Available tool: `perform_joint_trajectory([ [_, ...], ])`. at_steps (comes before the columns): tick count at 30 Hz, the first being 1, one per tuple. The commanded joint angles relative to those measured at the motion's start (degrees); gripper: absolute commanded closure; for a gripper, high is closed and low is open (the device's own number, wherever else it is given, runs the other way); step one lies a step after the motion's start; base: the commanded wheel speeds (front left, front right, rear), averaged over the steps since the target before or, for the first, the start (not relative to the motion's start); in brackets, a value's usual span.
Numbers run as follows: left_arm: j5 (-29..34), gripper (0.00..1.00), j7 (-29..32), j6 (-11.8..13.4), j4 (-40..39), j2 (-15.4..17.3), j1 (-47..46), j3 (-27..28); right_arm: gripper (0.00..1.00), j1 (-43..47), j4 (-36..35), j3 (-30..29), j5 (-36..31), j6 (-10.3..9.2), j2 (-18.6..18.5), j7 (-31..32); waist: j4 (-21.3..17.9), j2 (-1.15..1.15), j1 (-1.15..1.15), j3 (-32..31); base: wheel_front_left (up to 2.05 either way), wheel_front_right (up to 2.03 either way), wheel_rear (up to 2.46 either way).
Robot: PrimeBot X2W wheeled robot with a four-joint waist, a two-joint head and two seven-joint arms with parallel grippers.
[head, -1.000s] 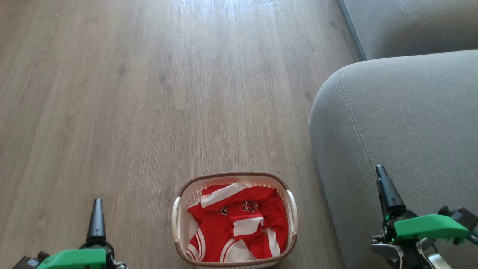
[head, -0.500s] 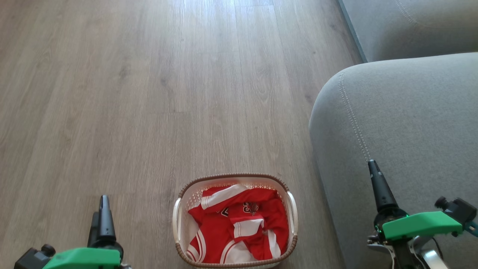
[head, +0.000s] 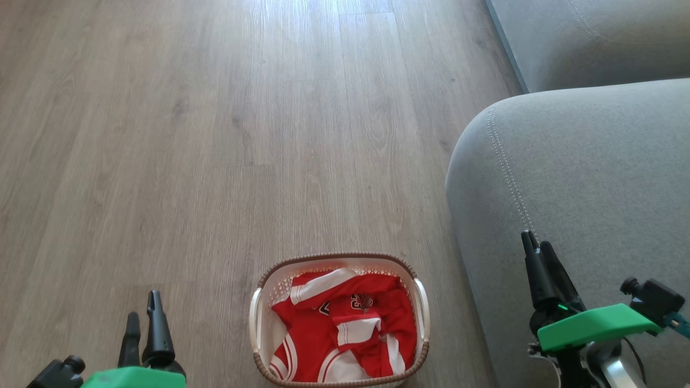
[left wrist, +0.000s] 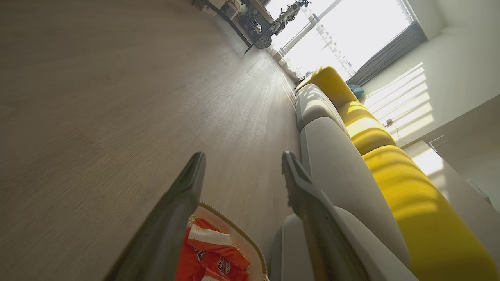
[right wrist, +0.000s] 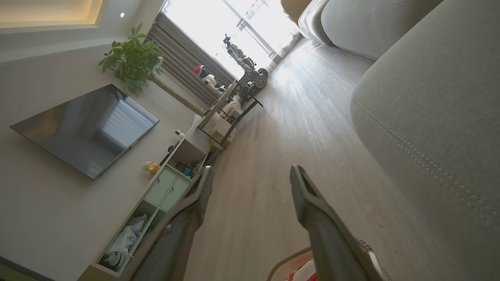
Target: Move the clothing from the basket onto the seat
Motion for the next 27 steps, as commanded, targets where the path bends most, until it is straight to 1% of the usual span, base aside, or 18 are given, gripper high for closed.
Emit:
perform_joint_trajectory([
  [1,1.8,0.0,-0.6,0.1,-2.3,0.7,-0.5,0.6,0.0,-0.7,-1.9,0.0,-2.0,-0.01,0.3,-0.7,0.0,0.0,0.0,0.0,0.0,0.0,0.0],
  [14,13.1,0.0,-2.8,0.5,-2.1,0.8,0.7,0.0,0.0,-0.4,0.1,-1.2,-14.2,-0.01,2.0,-0.9,0.2,0.0,0.0,-0.4,0.0,0.0,0.0],
  [27,22.6,0.0,-5.0,0.8,-1.8,0.9,1.8,-0.7,0.0,-0.3,2.4,-2.8,-25.8,-0.01,3.6,-1.1,0.2,0.0,0.0,-0.6,0.0,0.0,0.0],
])
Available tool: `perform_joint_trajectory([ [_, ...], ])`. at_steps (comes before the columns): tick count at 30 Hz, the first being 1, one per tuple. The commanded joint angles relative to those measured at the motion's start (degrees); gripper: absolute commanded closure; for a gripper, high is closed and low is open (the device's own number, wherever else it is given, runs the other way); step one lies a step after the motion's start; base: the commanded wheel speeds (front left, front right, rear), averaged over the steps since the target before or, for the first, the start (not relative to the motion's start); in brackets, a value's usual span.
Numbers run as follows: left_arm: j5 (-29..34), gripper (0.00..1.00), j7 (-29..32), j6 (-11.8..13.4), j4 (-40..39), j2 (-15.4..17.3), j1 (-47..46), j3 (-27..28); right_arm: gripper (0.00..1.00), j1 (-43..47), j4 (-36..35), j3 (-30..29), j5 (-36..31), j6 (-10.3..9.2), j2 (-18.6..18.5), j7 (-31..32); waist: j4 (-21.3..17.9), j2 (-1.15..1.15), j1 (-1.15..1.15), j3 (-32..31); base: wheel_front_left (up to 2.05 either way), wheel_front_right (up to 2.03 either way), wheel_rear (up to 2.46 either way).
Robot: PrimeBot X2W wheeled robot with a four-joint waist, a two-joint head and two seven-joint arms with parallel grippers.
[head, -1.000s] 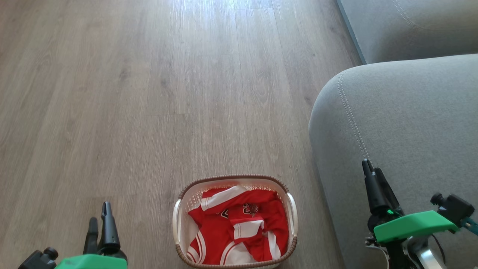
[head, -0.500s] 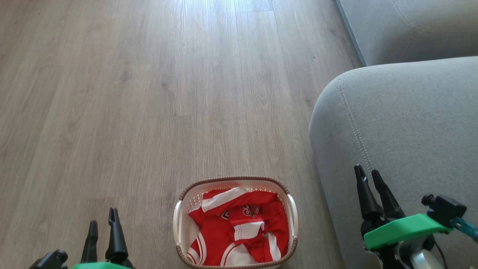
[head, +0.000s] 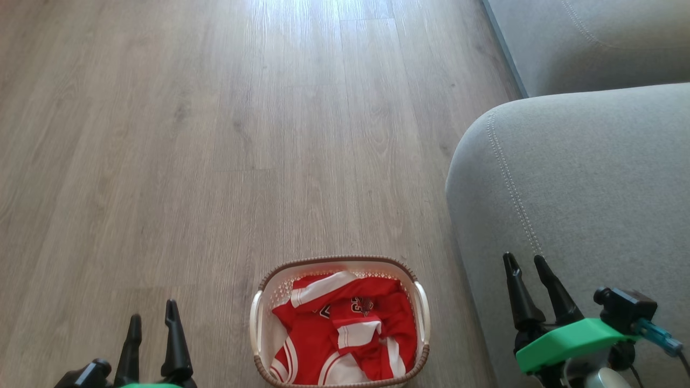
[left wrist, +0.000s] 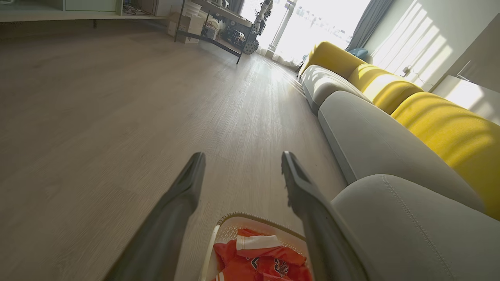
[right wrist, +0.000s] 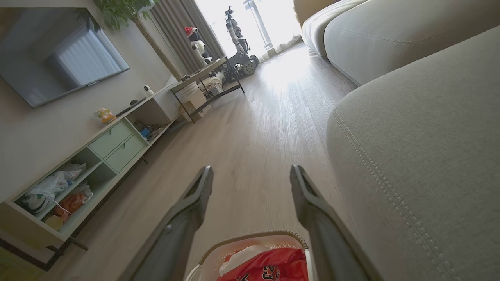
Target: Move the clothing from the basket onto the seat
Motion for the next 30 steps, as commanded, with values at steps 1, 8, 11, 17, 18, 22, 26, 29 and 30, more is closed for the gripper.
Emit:
perform_joint_trajectory([
  [1,2.6,0.0,-1.0,0.3,-1.8,0.8,-0.4,0.7,0.0,-1.5,-1.5,0.1,-2.9,-0.01,0.4,-0.7,0.0,0.0,0.0,0.0,0.0,0.0,0.0],
  [8,7.5,0.0,-2.2,0.5,-1.4,0.8,0.2,0.4,0.0,-1.3,-1.0,-0.7,-9.1,-0.01,1.3,-0.8,0.0,0.0,0.0,-0.2,0.0,0.0,0.0],
  [11,9.4,0.0,-2.7,0.6,-1.2,0.9,0.5,0.3,0.0,-1.2,-0.9,-1.0,-11.8,-0.01,1.6,-0.9,0.0,0.0,0.0,-0.3,0.0,0.0,0.0],
  [17,12.6,0.0,-3.5,0.9,-0.9,0.9,1.2,0.1,0.0,-0.9,-0.6,-1.4,-16.1,-0.01,2.3,-0.9,0.1,0.0,0.0,-0.6,0.0,0.0,0.0],
  [18,13.2,0.0,-3.7,0.9,-0.9,0.9,1.4,0.1,0.0,-0.9,-0.6,-1.5,-16.9,-0.01,2.4,-1.0,0.1,0.0,0.0,-0.6,0.0,0.0,0.0],
  [22,15.8,0.0,-4.4,1.0,-0.6,0.9,1.8,0.2,0.0,-0.6,-0.5,-2.0,-20.4,-0.01,2.9,-1.0,0.2,0.0,0.0,-0.8,0.0,0.0,0.0],
  [26,18.4,0.0,-5.0,1.2,-0.5,1.0,2.2,0.0,0.0,-0.4,-0.4,-2.4,-23.9,-0.01,3.4,-1.1,0.3,0.0,0.0,-1.0,0.0,0.0,0.0],
  [29,20.1,0.0,-5.6,1.4,-0.4,1.0,2.6,-0.2,0.0,-0.3,-0.3,-2.7,-26.5,-0.01,3.8,-1.1,0.3,0.0,0.0,-1.1,0.0,0.0,0.0],
  [30,20.7,0.0,-5.7,1.5,-0.4,1.0,2.7,-0.3,0.0,-0.2,-0.3,-2.8,-27.3,-0.01,3.9,-1.1,0.3,0.0,0.0,-1.2,0.0,0.0,0.0],
])
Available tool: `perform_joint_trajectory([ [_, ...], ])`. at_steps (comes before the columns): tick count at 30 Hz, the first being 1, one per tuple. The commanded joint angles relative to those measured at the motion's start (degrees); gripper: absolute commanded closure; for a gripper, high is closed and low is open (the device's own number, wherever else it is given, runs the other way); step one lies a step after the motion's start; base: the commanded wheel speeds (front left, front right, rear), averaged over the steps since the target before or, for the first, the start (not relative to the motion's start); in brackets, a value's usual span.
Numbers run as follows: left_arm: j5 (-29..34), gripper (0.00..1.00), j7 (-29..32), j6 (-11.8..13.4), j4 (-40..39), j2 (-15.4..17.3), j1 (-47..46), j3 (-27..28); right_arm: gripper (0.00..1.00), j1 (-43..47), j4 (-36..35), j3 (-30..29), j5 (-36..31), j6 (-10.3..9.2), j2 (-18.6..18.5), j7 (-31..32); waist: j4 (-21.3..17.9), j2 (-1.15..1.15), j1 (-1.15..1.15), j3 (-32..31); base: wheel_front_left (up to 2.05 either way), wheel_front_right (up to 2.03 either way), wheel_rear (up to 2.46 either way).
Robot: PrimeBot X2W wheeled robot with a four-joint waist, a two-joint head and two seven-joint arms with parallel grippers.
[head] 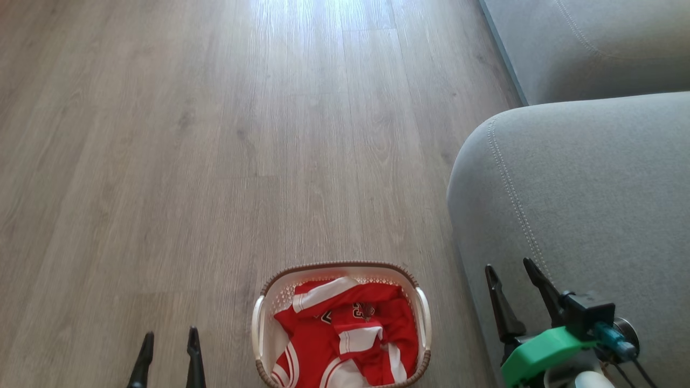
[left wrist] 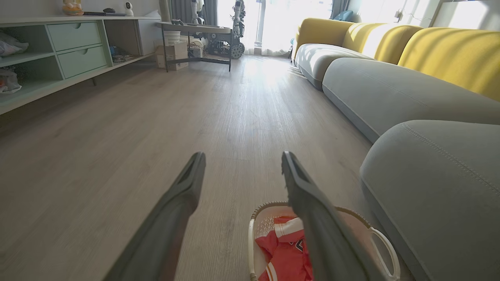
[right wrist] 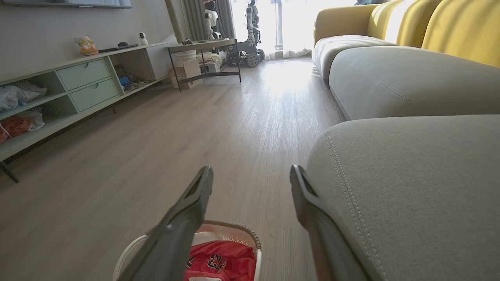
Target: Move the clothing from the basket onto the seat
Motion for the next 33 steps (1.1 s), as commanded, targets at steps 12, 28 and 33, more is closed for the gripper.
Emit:
perform_joint_trajectory([
  [12,2.2,0.0,-1.4,0.7,-0.6,0.6,-0.9,1.3,0.0,-0.4,-1.2,0.6,-4.5,-0.01,0.9,-0.8,-0.1,0.0,0.0,0.0,0.0,0.0,0.0],
  [28,1.7,0.0,-1.4,0.9,0.0,0.6,-1.2,1.3,0.0,-0.5,-1.2,0.5,-4.3,-0.01,0.9,-0.8,-0.1,0.0,0.0,0.2,0.0,0.0,0.0],
  [33,1.7,0.0,-1.4,0.8,0.0,0.6,-1.2,1.3,0.0,-0.5,-1.5,0.3,-4.3,-0.01,0.9,-0.8,-0.1,0.0,0.0,0.5,0.0,0.0,0.0],
])
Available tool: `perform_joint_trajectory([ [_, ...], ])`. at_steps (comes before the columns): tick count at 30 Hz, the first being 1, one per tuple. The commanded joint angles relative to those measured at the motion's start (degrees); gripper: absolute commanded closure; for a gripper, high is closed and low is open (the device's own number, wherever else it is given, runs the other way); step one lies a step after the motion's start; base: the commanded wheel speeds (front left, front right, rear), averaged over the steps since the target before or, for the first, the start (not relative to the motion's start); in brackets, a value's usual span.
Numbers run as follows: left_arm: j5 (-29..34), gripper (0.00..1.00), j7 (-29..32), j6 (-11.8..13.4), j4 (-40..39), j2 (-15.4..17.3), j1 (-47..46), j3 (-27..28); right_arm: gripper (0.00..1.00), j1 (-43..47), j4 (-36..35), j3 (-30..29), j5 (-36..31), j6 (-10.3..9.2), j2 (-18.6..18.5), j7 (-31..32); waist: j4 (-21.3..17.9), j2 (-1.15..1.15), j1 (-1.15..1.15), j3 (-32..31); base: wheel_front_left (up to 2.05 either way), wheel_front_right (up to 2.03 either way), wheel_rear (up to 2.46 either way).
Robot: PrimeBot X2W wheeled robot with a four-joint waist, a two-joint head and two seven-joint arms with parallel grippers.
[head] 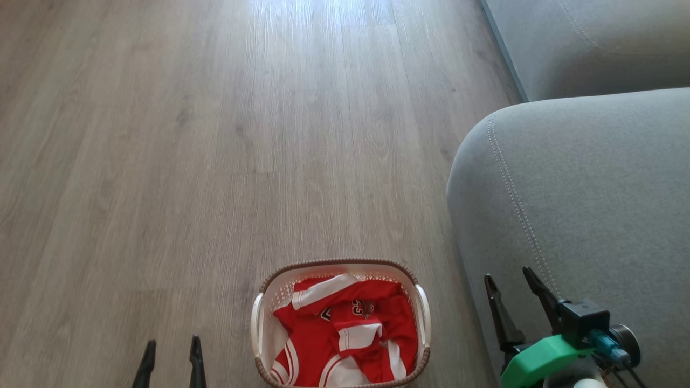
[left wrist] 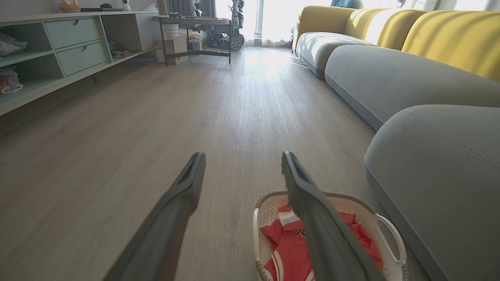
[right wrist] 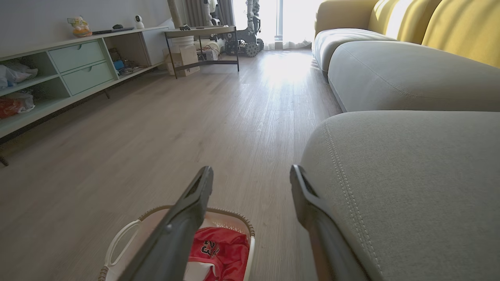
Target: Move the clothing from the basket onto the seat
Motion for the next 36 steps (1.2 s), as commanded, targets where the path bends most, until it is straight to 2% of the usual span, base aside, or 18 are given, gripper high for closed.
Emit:
perform_joint_trajectory([
  [1,0.0,0.0,-0.7,0.2,-1.1,0.6,-2.0,1.3,0.0,-1.8,-1.8,0.9,-0.3,-0.02,0.1,-0.7,0.0,0.0,0.0,0.2,0.0,0.0,0.0],
  [13,2.1,0.0,-0.7,-2.4,4.5,0.6,-8.0,-3.4,0.0,-3.6,-4.3,-2.2,-1.4,-0.02,0.1,-0.7,-0.8,0.0,0.0,5.8,0.0,0.0,0.0],
  [24,5.4,0.0,-0.6,-4.5,16.0,0.6,-23.1,-8.6,0.0,-11.6,-10.2,-5.0,-2.4,-0.02,0.1,-0.7,-2.9,0.0,0.0,21.1,0.0,0.0,0.0],
  [36,8.9,0.0,-0.5,-6.5,33.6,0.8,-40.8,-12.9,0.0,-21.0,-16.2,-6.1,-1.4,-0.02,0.1,-0.7,-7.2,0.0,0.0,35.7,0.0,0.0,0.0],
])
